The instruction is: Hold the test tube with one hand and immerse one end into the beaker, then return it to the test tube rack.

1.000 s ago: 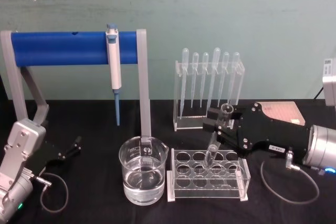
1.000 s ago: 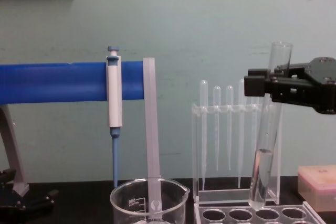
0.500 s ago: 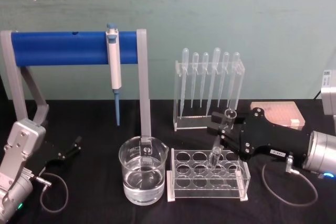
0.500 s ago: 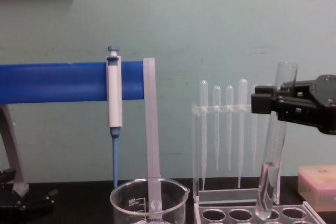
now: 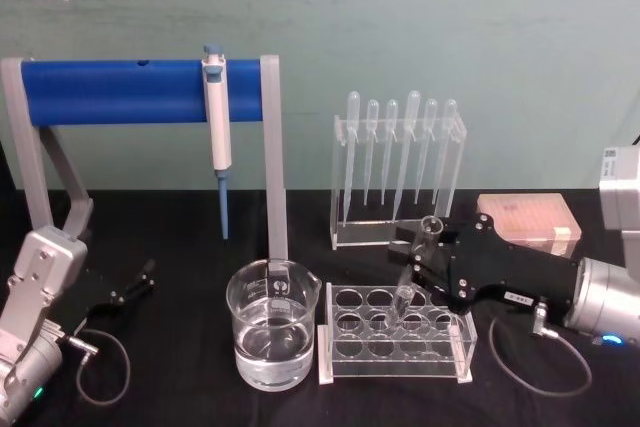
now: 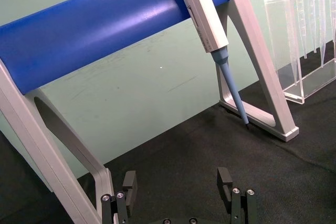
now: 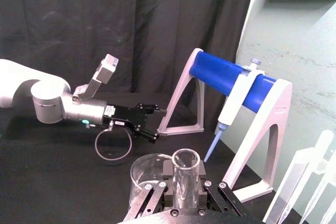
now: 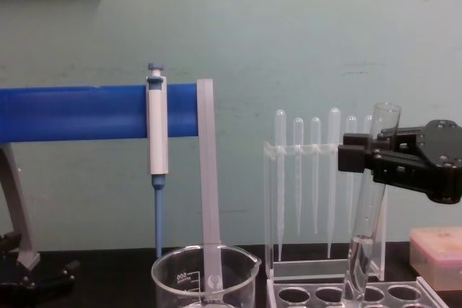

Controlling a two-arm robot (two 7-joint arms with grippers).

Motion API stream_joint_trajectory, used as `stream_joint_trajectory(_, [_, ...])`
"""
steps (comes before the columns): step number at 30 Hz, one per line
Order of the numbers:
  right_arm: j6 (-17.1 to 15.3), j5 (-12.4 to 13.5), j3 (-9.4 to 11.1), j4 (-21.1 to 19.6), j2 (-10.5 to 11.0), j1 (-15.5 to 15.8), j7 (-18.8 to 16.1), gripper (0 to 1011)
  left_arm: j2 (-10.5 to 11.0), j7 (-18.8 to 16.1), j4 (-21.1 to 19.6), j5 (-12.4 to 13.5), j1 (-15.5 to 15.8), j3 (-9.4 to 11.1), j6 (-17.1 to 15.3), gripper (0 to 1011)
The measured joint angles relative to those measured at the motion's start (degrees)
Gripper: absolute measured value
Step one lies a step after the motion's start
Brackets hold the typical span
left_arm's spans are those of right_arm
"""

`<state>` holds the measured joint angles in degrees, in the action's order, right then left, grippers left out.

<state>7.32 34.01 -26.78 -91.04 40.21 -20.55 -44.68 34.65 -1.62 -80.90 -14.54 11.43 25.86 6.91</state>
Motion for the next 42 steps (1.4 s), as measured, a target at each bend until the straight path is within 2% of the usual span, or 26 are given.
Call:
stream_joint_trajectory(20, [1.2, -1.4, -1.0, 3.4, -2.4, -1.5, -0.9, 224, 0.0, 0.0, 0.0, 0.0, 0.0, 0.0, 0.0, 1000])
stream_joint_trajectory(34, [2.1, -2.1, -1.5, 5.7, -3.3, -2.0, -1.8, 224, 0.0, 0.0, 0.0, 0.0, 0.0, 0.0, 0.0, 1000])
stream_joint_trajectory(42, [3.8, -2.5, -1.9, 8.1, -4.2, -2.3, -2.8, 224, 0.0, 0.0, 0.0, 0.0, 0.0, 0.0, 0.0, 1000])
